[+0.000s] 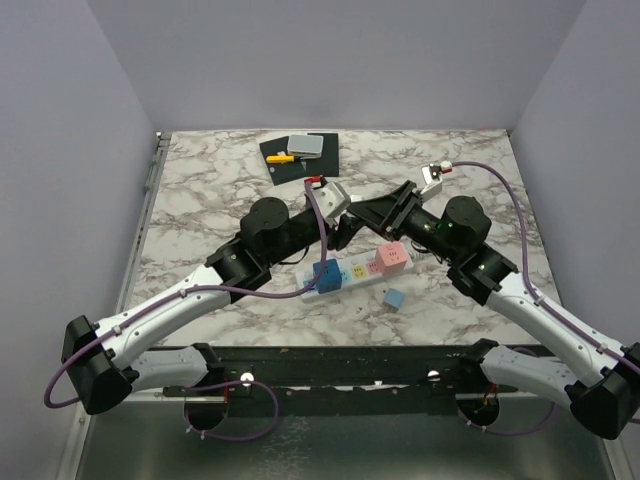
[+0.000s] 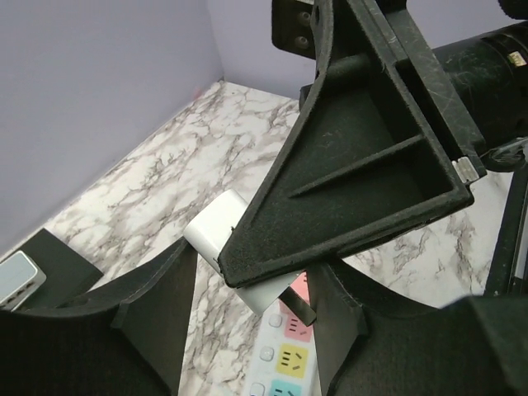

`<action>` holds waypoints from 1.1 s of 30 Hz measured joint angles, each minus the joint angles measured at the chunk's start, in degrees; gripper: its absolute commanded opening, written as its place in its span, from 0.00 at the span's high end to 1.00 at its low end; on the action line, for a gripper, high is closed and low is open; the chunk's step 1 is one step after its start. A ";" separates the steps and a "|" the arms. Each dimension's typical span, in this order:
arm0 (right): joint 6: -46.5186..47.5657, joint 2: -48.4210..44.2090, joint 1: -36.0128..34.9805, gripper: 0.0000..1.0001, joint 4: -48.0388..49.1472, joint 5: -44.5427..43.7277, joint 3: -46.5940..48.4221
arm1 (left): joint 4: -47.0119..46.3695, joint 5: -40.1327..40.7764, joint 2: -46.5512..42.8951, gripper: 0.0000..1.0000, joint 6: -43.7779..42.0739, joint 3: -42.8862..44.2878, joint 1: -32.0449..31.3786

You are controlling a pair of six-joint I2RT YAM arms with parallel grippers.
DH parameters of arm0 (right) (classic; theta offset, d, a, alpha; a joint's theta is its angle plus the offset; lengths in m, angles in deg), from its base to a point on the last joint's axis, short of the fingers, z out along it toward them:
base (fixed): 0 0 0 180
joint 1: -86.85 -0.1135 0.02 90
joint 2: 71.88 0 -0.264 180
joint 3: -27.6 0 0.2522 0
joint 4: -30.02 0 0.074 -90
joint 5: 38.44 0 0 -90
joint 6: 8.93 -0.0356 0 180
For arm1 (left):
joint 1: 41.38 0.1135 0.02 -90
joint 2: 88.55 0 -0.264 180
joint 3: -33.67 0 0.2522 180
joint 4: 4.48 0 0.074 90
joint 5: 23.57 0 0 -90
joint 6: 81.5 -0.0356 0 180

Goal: Insert the plug

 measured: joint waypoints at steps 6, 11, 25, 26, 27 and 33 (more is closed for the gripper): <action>-0.57 0.26 -0.31 0.46 1.88 4.09 -0.11 | 1.22 -1.64 -2.73 0.99 -1.70 -0.61 0.00; 1.38 0.13 -0.31 0.17 -1.60 5.51 0.68 | 3.13 -4.57 -4.22 1.00 -3.21 -0.85 0.00; 30.95 -3.61 0.17 0.17 -24.37 13.88 17.18 | 8.04 -24.87 -11.50 1.00 -4.66 -2.32 -0.04; 33.05 -3.80 0.17 0.17 -24.90 15.82 17.18 | 8.50 -26.34 -11.47 1.00 -4.02 -2.29 -0.04; 35.19 -3.93 0.17 0.18 -25.35 18.10 17.18 | 8.79 -27.50 -11.43 1.00 -3.41 -2.25 -0.04; 42.66 -4.02 0.17 0.19 -26.73 28.63 18.75 | 9.53 -36.02 -9.75 1.00 2.78 0.55 -0.04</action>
